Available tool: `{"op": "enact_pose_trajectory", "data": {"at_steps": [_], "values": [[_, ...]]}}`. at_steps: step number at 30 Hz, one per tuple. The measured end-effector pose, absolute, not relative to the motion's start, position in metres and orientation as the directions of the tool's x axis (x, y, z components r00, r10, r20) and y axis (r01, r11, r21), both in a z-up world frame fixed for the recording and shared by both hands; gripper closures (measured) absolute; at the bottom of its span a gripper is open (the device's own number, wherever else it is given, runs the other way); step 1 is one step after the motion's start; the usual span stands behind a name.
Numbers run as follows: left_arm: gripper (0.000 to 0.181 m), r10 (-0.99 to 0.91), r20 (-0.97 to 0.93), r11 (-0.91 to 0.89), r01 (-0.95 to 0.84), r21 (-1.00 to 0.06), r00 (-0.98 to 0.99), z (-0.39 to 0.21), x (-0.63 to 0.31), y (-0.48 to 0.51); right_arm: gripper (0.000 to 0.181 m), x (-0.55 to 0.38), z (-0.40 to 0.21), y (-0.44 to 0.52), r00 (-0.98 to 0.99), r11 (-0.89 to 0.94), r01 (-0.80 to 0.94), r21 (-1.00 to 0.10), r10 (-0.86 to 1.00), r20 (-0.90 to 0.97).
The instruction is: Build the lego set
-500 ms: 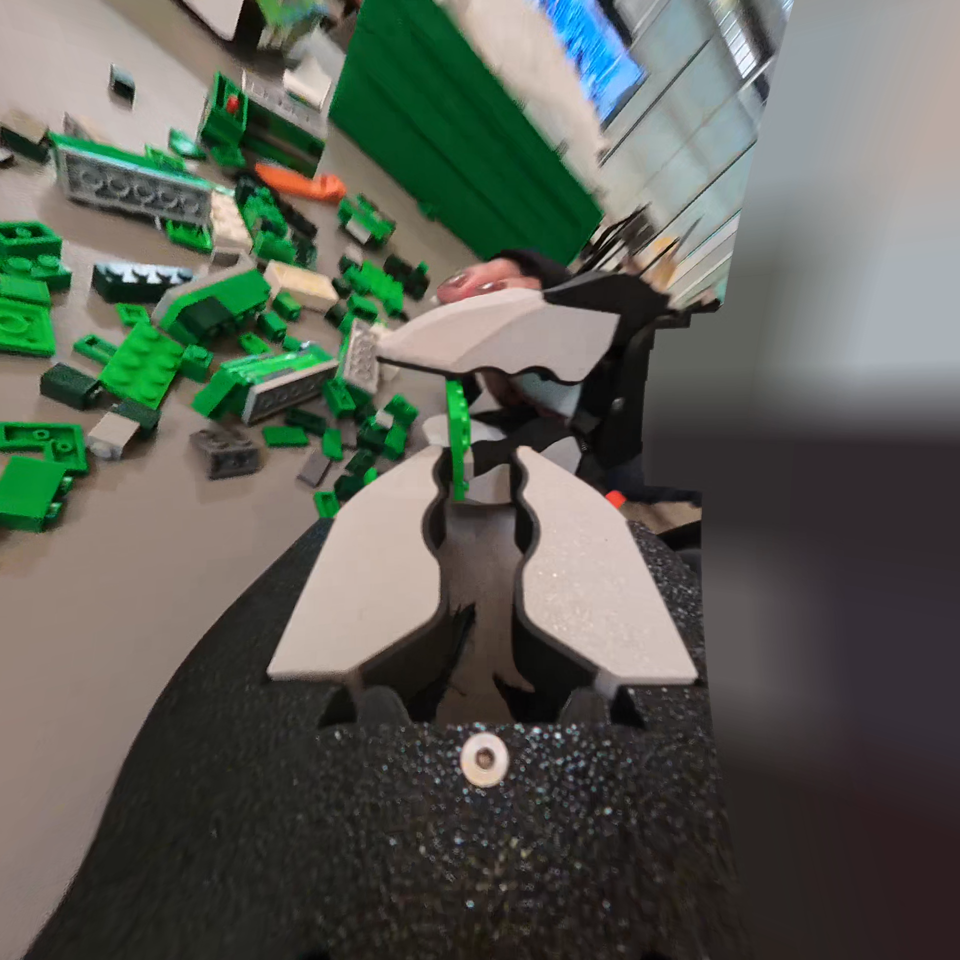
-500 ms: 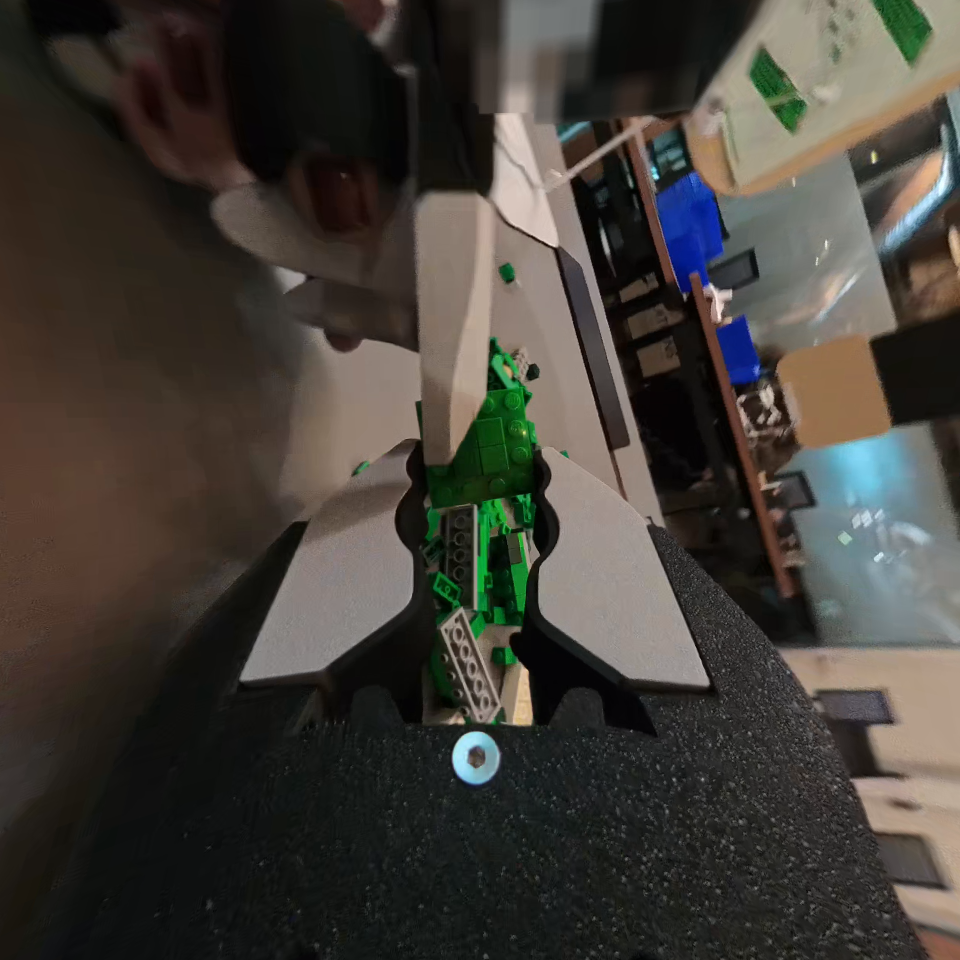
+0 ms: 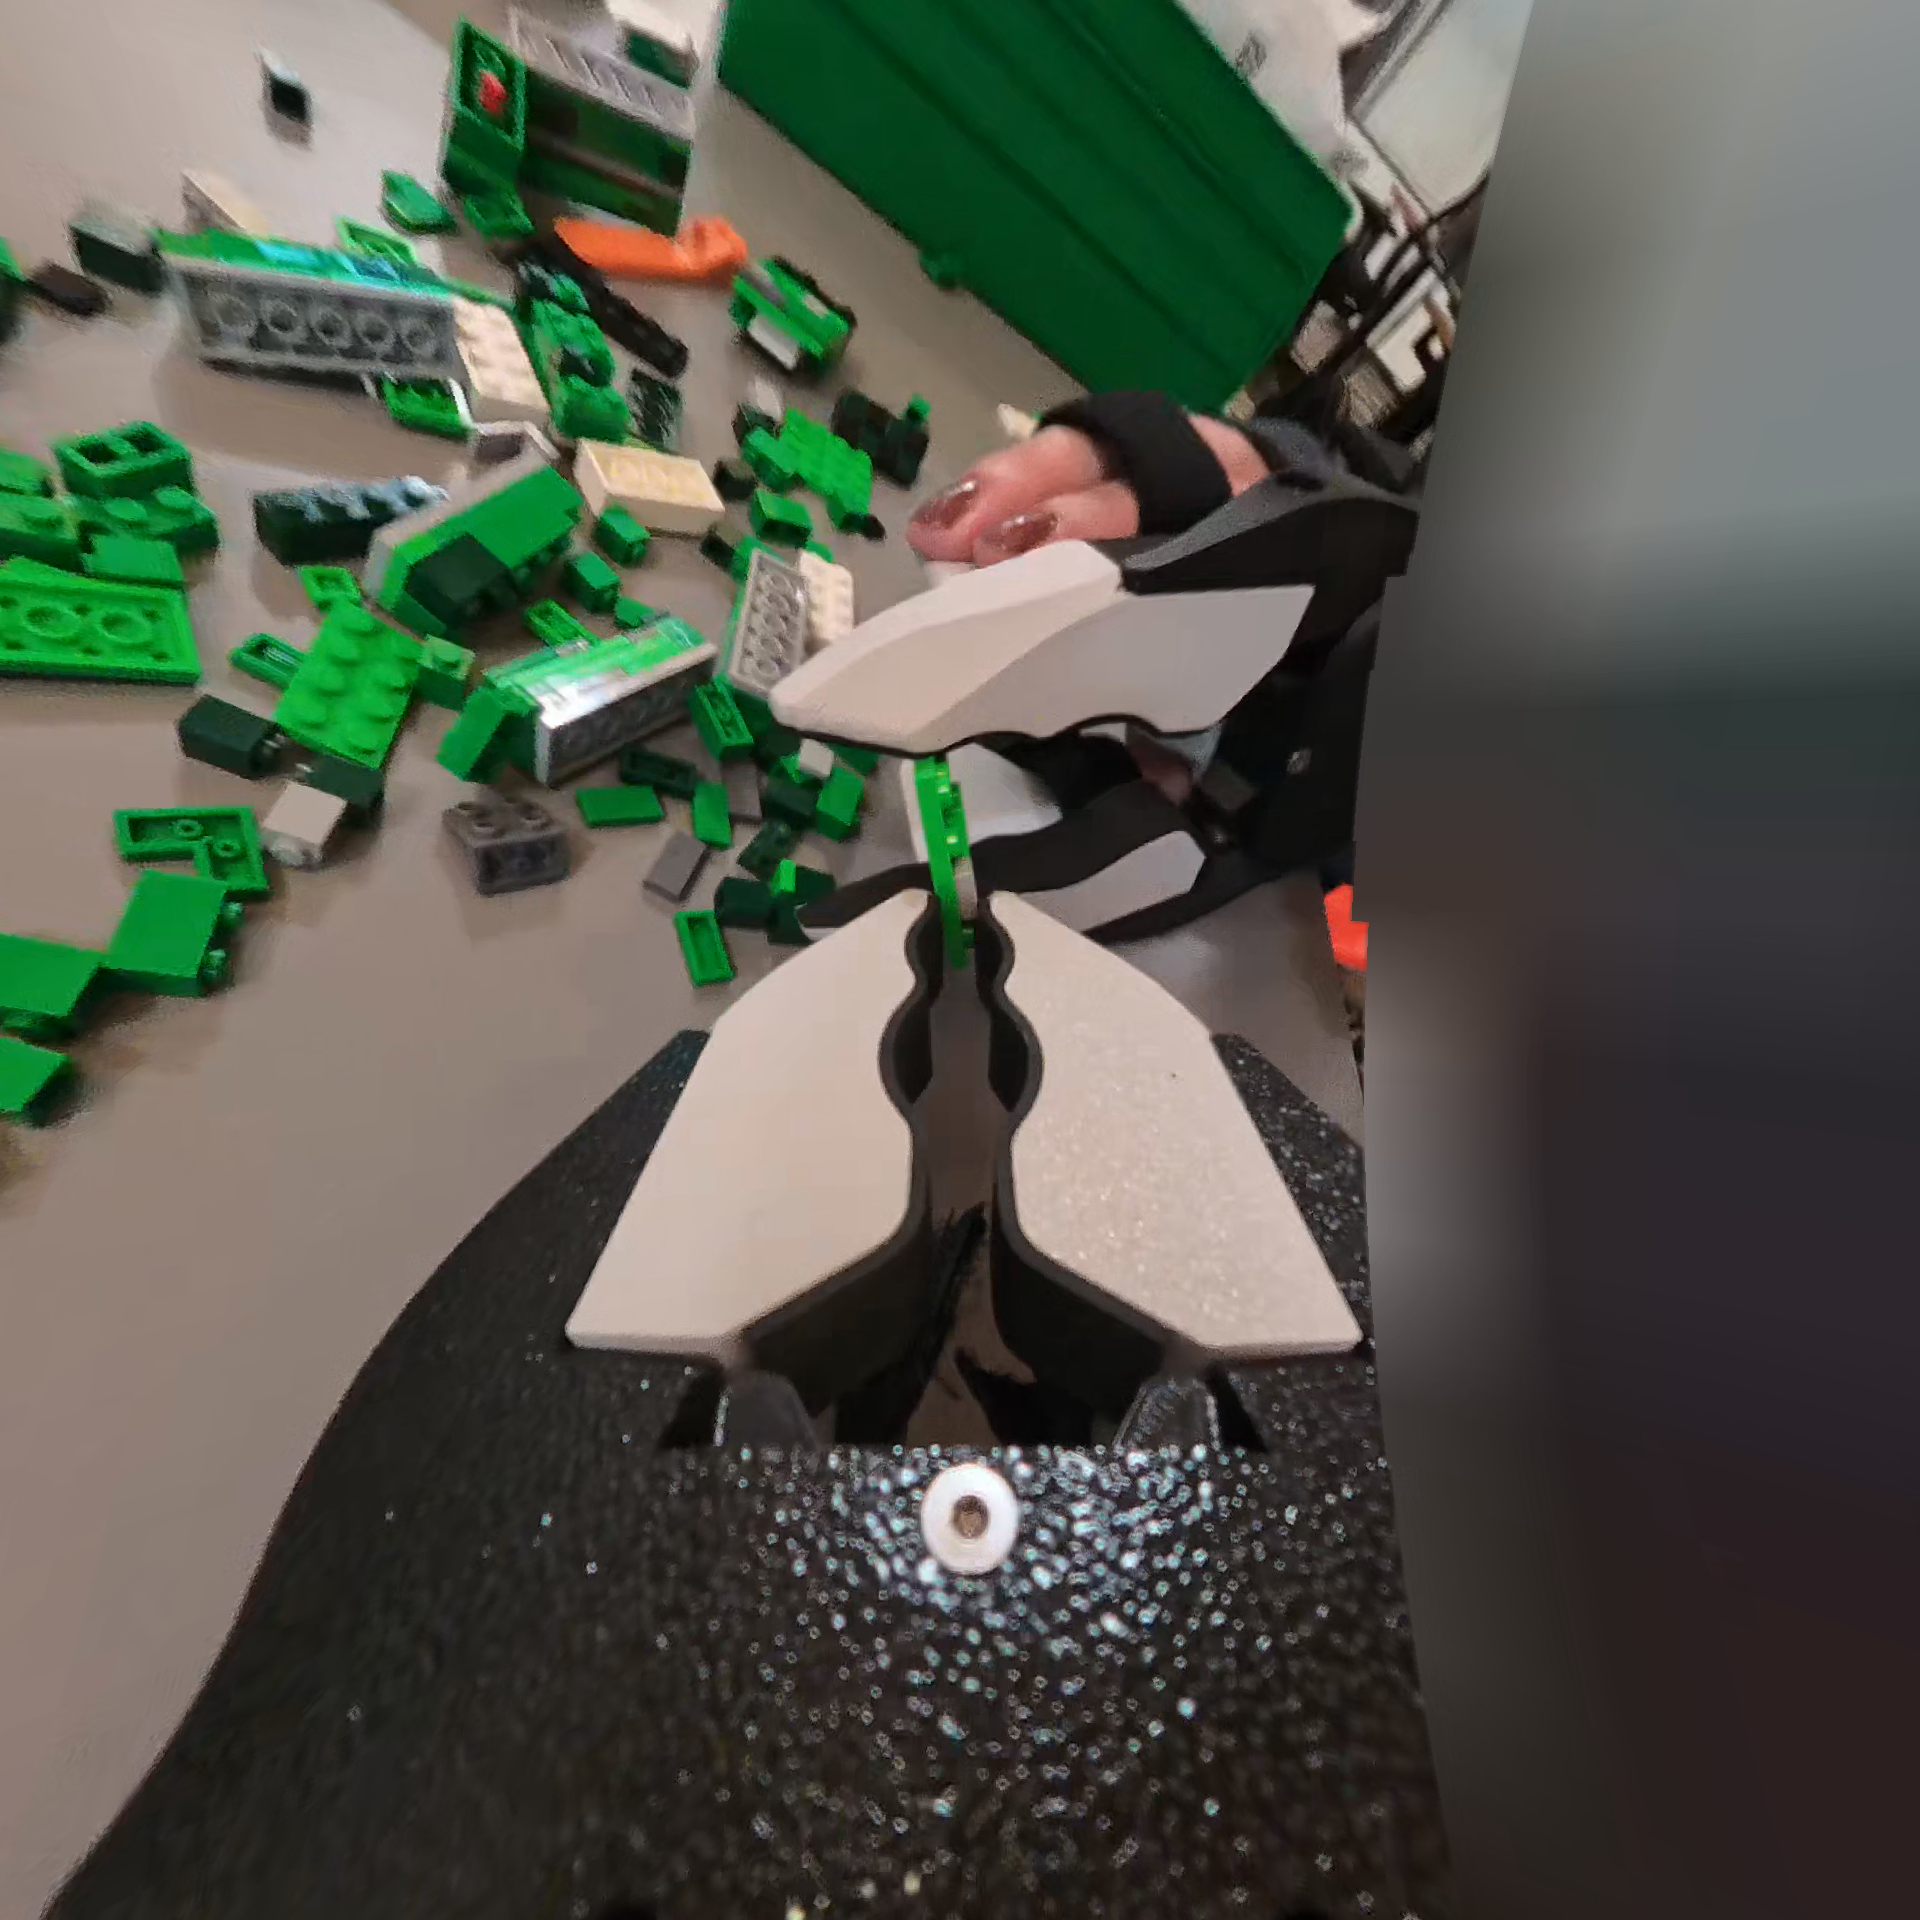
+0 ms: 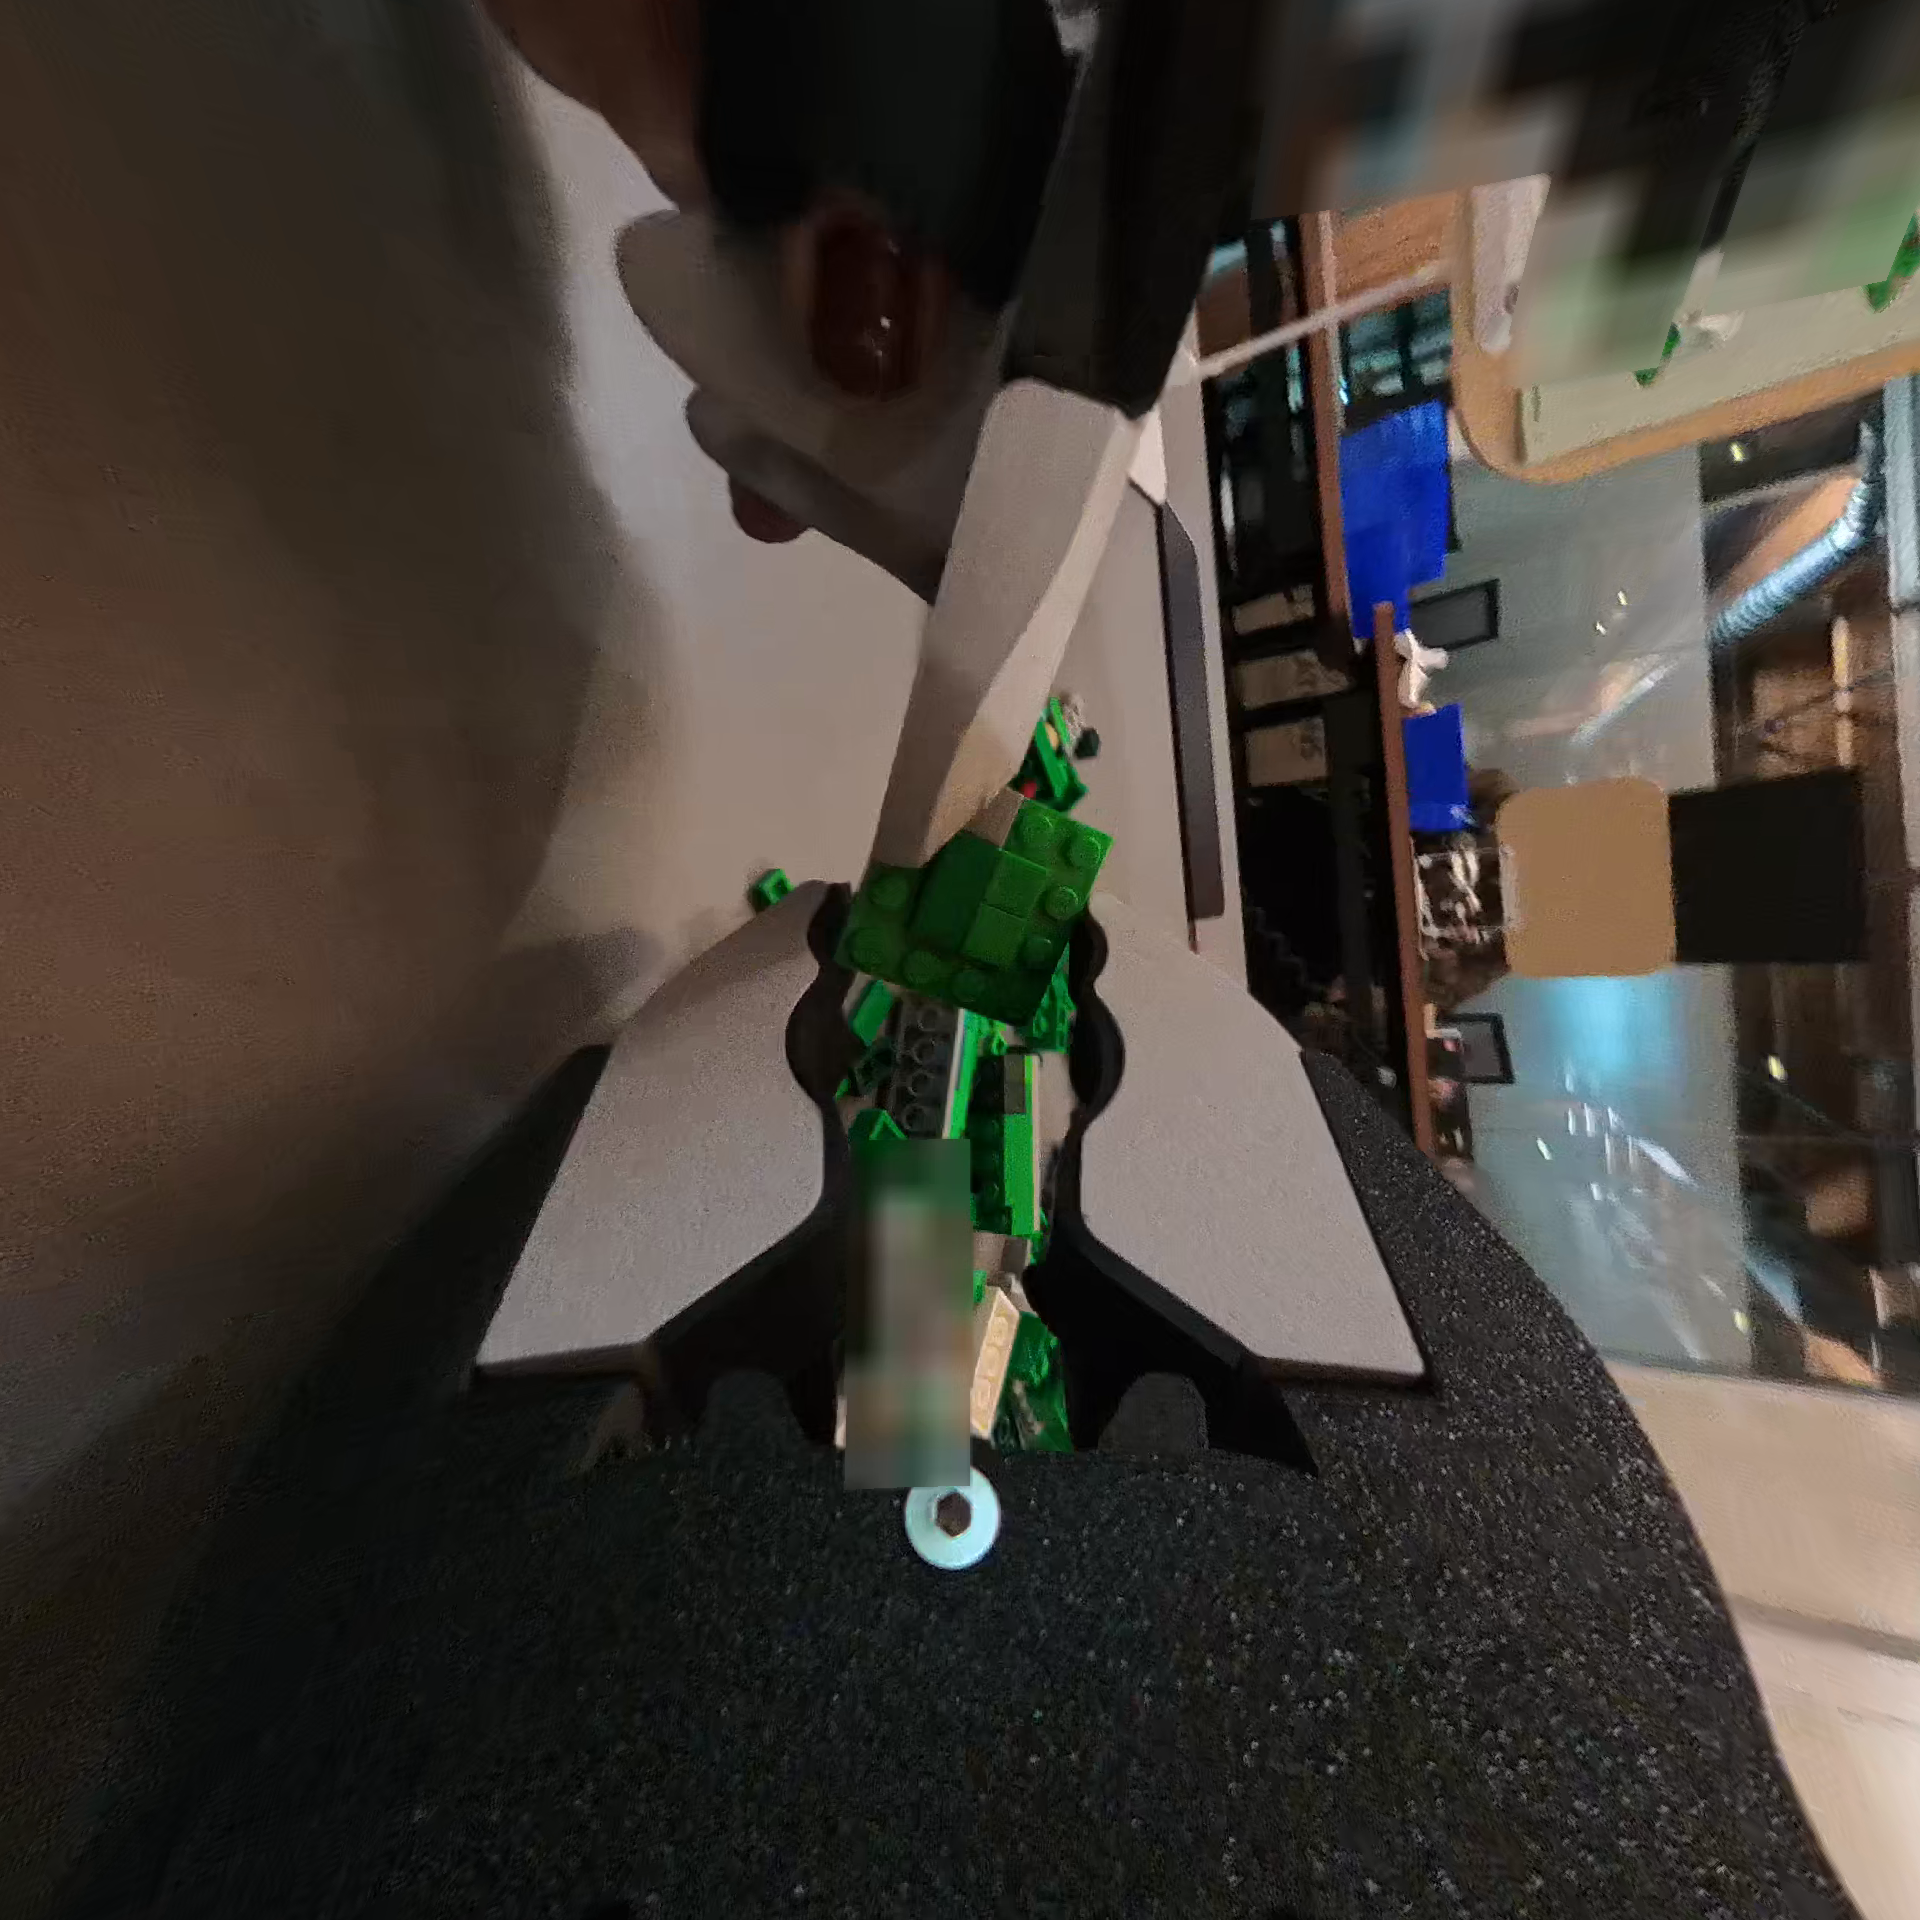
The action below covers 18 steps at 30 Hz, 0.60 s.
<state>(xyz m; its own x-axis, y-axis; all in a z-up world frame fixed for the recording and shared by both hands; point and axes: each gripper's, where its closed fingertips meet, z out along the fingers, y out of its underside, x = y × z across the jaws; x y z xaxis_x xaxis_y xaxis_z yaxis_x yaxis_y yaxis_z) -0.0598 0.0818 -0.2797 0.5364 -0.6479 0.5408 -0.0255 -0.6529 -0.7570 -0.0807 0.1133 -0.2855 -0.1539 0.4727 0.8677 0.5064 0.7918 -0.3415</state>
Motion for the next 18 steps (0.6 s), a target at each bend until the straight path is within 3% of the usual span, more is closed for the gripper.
{"op": "enact_pose_trajectory", "data": {"at_steps": [4, 7, 10, 14, 17, 18], "values": [[0.175, -0.628, 0.566, -0.595, 0.141, -0.792, 0.534, -0.259, -0.066, 0.096, 0.143, -0.088, -0.268, 0.118, 0.066, 0.581, 0.5, -0.642, 0.714, 0.697], [0.175, -0.651, 0.558, -0.57, 0.153, -0.807, 0.515, -0.257, -0.061, 0.097, 0.143, -0.091, -0.265, 0.117, 0.121, 0.502, 0.474, -0.723, 0.777, 0.618], [0.175, -0.648, 0.563, -0.568, 0.167, -0.806, 0.513, -0.255, -0.059, 0.097, 0.141, -0.089, -0.261, 0.117, 0.067, 0.64, 0.451, -0.622, 0.671, 0.738], [0.175, -0.619, 0.568, -0.654, 0.045, -0.755, 0.543, -0.273, -0.059, 0.087, 0.12, -0.083, -0.266, 0.105, -0.096, 0.858, 0.419, -0.297, 0.367, 0.925], [0.175, -0.643, 0.582, -0.683, -0.03, -0.73, 0.498, -0.278, -0.049, 0.075, 0.122, -0.082, -0.28, 0.102, -0.2, 0.899, 0.424, -0.107, 0.208, 0.957], [0.175, -0.646, 0.568, -0.685, -0.06, -0.726, 0.509, -0.283, -0.048, 0.074, 0.135, -0.082, -0.281, 0.103, -0.198, 0.895, 0.436, -0.097, 0.201, 0.959]]}}
